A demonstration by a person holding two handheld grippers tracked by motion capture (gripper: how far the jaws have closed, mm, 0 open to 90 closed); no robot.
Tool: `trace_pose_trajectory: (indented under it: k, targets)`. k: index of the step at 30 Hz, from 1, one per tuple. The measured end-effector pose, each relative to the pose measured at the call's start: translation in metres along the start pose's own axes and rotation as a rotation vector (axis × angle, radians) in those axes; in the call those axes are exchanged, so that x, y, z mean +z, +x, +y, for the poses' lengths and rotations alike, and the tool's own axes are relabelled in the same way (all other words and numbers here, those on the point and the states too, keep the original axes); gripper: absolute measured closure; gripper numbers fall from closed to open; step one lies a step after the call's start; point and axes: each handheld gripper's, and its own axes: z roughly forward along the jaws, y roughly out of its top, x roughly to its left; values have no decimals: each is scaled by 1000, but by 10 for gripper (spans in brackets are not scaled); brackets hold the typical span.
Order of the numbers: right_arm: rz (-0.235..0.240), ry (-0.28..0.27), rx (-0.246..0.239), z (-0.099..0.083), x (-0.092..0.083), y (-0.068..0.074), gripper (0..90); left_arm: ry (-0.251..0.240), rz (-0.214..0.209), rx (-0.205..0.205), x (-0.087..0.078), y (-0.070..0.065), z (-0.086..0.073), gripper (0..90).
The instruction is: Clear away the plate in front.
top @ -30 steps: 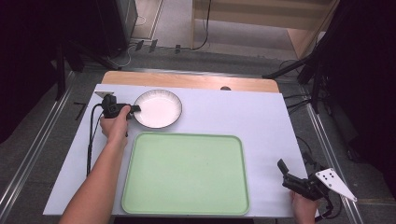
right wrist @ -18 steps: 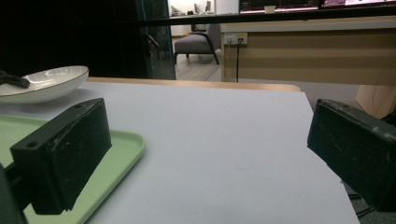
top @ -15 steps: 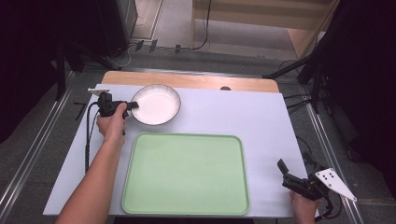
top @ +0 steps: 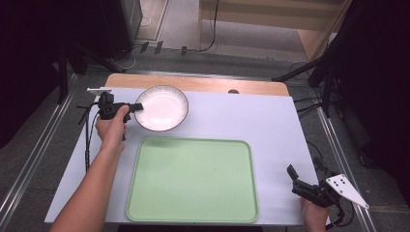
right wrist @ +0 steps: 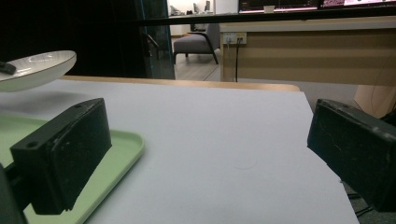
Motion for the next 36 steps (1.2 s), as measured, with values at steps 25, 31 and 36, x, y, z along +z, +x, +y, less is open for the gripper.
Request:
trace_pose_trajectory:
  k: [25,31,36]
  targets:
    - [-2,0,0,0,0,0,0,98,-100,118,-18,-27,-42,846]
    - [-3,-1,-2,0,0,0,0,117,-113,130,-19,-30,-55,845]
    - [-3,-1,-3,0,0,0,0,136,-125,133,-19,-31,-65,844]
